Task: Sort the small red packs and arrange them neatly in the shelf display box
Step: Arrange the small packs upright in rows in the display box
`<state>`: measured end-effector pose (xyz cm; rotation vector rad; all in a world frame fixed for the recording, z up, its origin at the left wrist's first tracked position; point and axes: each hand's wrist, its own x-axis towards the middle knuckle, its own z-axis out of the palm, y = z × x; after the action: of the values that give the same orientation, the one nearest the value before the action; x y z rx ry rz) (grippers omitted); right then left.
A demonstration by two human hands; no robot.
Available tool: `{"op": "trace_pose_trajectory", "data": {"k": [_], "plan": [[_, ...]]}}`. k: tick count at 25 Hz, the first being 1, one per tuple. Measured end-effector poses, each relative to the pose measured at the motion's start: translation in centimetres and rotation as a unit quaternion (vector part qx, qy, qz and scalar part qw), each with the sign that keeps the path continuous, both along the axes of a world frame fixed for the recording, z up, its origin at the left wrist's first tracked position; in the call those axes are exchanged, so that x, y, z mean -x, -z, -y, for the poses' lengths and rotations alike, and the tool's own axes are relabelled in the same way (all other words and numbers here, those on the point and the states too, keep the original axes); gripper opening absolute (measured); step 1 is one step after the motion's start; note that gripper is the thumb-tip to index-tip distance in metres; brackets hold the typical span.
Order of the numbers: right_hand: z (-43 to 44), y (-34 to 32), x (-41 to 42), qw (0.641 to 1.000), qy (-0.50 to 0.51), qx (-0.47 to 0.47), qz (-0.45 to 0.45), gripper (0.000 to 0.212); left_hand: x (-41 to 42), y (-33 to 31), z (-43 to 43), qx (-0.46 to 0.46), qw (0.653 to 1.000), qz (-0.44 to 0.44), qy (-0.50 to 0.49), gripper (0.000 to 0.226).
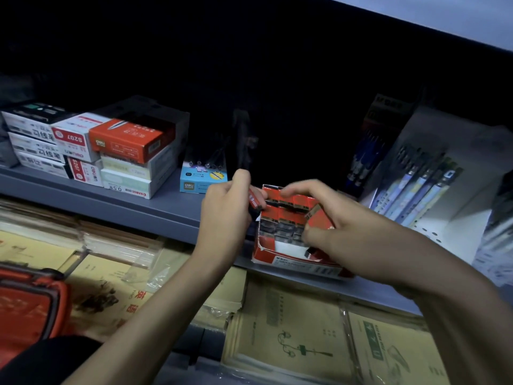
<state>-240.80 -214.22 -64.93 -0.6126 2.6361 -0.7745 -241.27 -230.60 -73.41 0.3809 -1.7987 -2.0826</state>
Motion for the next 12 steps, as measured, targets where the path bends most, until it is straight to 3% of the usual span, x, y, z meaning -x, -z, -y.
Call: {"op": "trace_pose_trajectory", "data": {"k": [6, 12], "plan": [[-0.2, 1.2, 0.9, 0.987, 0.058, 0.131, 0.065, 0.031, 0.1, 0.1, 0.4, -0.007, 1.0, 0.005, 0.006, 0.052], [-0.4, 1.4, 0.8, 0.984, 0.05, 0.168, 0.01, 0.018, 0.2, 0.1, 0.4, -0.007, 1.0, 0.005, 0.01, 0.049]]}}
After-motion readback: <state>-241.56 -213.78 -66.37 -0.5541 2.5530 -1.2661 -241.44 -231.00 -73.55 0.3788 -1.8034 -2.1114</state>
